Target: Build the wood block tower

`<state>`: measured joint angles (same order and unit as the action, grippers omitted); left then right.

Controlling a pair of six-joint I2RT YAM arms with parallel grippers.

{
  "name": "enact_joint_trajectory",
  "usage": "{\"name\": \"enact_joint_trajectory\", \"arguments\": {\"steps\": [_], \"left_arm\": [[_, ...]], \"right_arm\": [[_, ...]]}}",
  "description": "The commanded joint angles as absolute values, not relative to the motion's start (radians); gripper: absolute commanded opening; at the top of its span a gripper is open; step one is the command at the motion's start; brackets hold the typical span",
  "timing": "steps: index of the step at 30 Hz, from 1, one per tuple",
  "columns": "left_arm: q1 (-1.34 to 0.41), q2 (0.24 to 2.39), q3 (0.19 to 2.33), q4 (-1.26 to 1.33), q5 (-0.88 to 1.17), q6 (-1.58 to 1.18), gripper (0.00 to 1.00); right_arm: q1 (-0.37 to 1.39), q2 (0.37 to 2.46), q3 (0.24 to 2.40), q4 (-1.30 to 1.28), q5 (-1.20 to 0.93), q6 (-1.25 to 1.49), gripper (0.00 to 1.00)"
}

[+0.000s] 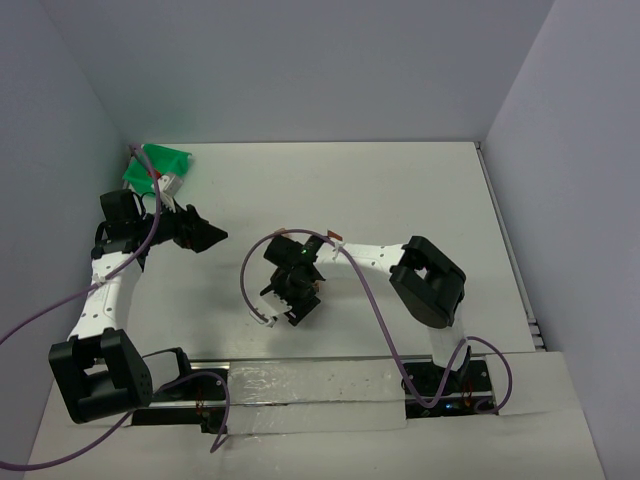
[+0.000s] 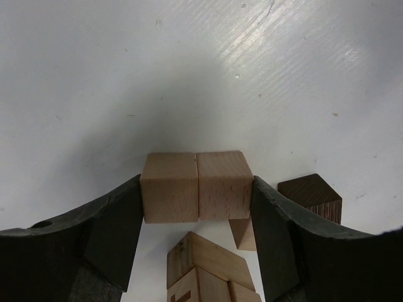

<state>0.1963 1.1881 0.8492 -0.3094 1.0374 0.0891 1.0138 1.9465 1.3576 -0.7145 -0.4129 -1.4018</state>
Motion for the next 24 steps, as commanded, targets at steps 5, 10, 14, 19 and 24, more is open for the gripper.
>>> {"name": "enact_joint_trajectory", "arguments": {"steps": [5,10,14,19,24], "left_arm": [[0.202,1.183,0.849,-0.262,1.073,0.094,0.98],[0.204,1.179,0.85,-0.26,1.068,0.089,0.98],[0.203,1.175,0.856,-0.264,1.06,0.084,0.98],[0.202,1.179,0.866,-0.276,1.055,0.091,0.99],[0.203,1.201,0.892,-0.315,1.055,0.113,0.99]], "right_arm": [[1.011,1.909,1.414,-0.741,-0.464,-1.315,0.6],[1.01,1.857,1.474,-0.765,-0.511,-1.147,0.57],[0.999,1.812,1.516,-0.782,-0.517,-0.998,0.56],[0.955,1.767,1.542,-0.789,-0.487,-0.829,0.51],[0.881,1.741,1.554,-0.795,-0.446,-0.742,0.49]]}}
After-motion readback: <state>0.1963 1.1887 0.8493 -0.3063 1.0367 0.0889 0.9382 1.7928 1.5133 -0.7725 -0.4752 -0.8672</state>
